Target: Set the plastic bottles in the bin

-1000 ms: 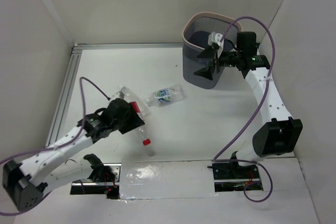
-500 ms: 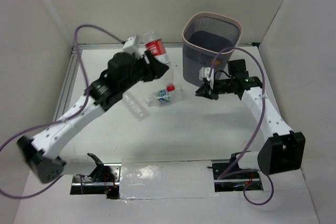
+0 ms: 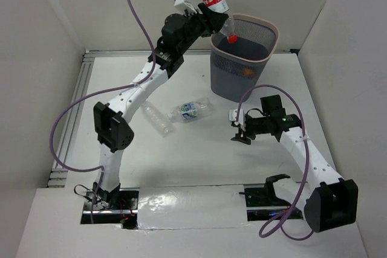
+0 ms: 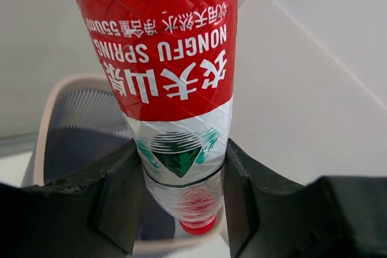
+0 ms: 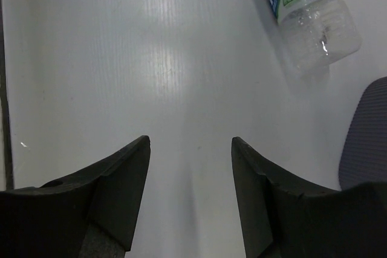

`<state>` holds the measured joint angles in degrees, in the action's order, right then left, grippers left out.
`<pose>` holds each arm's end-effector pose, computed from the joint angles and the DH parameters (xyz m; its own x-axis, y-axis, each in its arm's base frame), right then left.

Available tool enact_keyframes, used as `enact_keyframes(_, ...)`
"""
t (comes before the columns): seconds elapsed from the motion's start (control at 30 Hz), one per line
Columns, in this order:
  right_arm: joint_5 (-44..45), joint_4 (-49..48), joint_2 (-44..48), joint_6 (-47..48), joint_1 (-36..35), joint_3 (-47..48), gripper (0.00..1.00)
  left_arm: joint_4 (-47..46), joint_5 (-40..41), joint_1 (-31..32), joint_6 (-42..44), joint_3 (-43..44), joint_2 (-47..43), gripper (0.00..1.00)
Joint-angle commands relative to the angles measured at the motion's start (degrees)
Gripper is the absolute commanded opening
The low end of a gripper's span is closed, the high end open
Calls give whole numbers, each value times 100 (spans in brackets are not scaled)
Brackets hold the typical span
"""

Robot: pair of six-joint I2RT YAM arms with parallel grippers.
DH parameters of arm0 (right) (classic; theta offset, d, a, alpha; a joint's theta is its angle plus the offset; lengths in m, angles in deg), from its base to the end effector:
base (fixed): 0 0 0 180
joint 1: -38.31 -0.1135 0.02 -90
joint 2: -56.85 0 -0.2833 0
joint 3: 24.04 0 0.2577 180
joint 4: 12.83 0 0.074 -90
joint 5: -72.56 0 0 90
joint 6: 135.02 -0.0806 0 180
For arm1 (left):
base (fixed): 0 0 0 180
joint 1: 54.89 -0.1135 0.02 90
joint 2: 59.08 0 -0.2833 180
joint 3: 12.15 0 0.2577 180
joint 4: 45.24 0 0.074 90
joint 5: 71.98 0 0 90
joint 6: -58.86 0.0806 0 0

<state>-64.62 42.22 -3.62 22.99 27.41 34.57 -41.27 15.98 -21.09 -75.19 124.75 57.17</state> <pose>0.1933 0.0974 0.2437 0.1757 -0.6080 -0.7743 -0.9582 0.0747 -0.2761 0.4426 -0.2997 0.5028 -0.2348 -0.6790 -0.6956 0.5858 0.4722 -0.6587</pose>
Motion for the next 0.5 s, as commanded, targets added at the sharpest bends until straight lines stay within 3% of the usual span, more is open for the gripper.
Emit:
enact_keyframes(0.0, -63, 34, 290, 90, -44, -137, 65, -913, 826, 223, 308, 681, 581, 8)
enact_keyframes(0.03, -63, -18, 359, 29, -44, -138, 65, -992, 1446, 345, 753, 960, 853, 14)
enact_keyframes(0.1, -116, -19, 430, 28, 17, -138, 66, -880, 1557, 399, 862, 1120, 1004, 18)
enact_keyframes(0.23, -116, -142, 544, -85, 70, -190, 78, -571, 1786, 461, 1319, 1692, 1454, 44)
enact_keyframes(0.4, -169, -554, 493, 28, 70, -357, 94, -448, 1786, 513, 1452, 1456, 1392, 100)
enact_keyframes(0.47, -99, -730, 318, 81, -114, -357, 97, -396, 1725, 513, 1566, 1455, 1339, 100)
